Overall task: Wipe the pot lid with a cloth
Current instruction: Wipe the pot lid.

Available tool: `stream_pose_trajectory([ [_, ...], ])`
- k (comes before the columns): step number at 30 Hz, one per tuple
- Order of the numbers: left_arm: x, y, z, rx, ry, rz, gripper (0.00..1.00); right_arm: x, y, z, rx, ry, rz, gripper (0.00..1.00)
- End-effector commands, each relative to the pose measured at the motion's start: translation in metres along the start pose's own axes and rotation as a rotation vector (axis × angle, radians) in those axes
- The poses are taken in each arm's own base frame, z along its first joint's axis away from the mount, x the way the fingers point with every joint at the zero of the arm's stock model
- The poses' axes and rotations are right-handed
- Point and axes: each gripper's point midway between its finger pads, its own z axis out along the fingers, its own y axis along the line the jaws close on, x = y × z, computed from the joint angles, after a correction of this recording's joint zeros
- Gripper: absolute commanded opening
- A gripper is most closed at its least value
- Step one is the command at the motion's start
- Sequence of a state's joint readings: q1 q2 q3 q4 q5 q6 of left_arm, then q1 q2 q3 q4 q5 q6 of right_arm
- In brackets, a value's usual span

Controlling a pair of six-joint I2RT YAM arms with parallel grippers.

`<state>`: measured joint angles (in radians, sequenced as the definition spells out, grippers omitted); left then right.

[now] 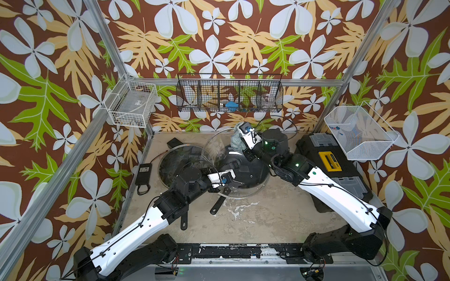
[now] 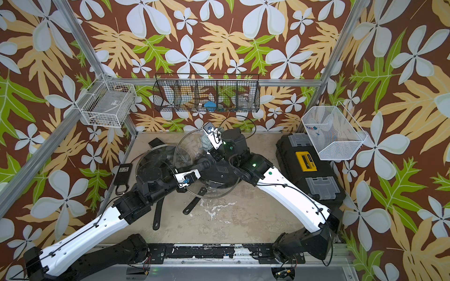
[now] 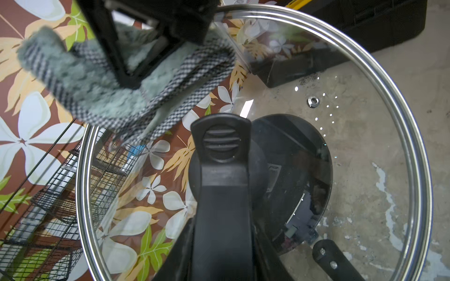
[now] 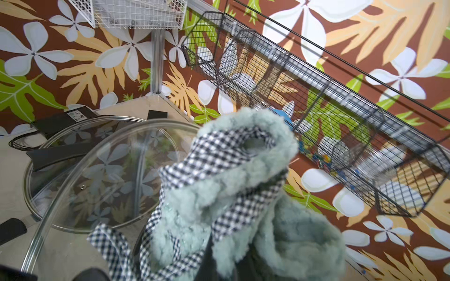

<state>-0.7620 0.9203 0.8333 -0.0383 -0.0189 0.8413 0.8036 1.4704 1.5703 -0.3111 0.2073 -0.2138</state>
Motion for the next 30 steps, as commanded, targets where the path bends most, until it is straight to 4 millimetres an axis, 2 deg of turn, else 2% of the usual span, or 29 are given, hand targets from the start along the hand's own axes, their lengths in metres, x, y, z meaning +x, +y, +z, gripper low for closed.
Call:
stream_pose_trajectory([
  [1,-0.040,0.035,-0.009,-0.143,-0.151,0.137,0.00,-0.002,0.028,0.011,-0.086,0.019,-0.047,0.00],
  [5,-0.037,0.033,-0.009,-0.143,-0.142,0.173,0.00,-0.008,0.059,0.023,-0.144,0.028,-0.086,0.00],
  [7,-0.036,0.033,-0.009,-0.145,-0.138,0.179,0.00,-0.010,0.066,0.026,-0.155,0.030,-0.095,0.00],
  [10,-0.035,0.033,-0.009,-0.149,-0.133,0.171,0.00,-0.013,0.052,0.026,-0.080,0.024,-0.070,0.00],
  [13,-0.034,0.036,-0.010,-0.159,-0.125,0.124,0.00,-0.012,0.024,0.019,-0.021,0.014,-0.008,0.00],
  [16,-0.034,0.044,-0.010,-0.180,-0.119,0.007,0.00,-0.008,-0.002,0.006,0.036,0.000,0.029,0.00],
  [22,-0.036,0.057,-0.009,-0.209,-0.127,-0.254,0.00,0.021,-0.028,-0.029,0.114,0.017,0.044,0.00],
  [25,-0.033,0.065,-0.010,-0.248,-0.132,-0.402,0.00,0.036,-0.028,-0.050,0.111,0.020,0.061,0.00],
  [30,-0.031,0.070,-0.008,-0.270,-0.148,-0.582,0.00,0.062,-0.001,-0.068,-0.003,0.036,0.086,0.00],
])
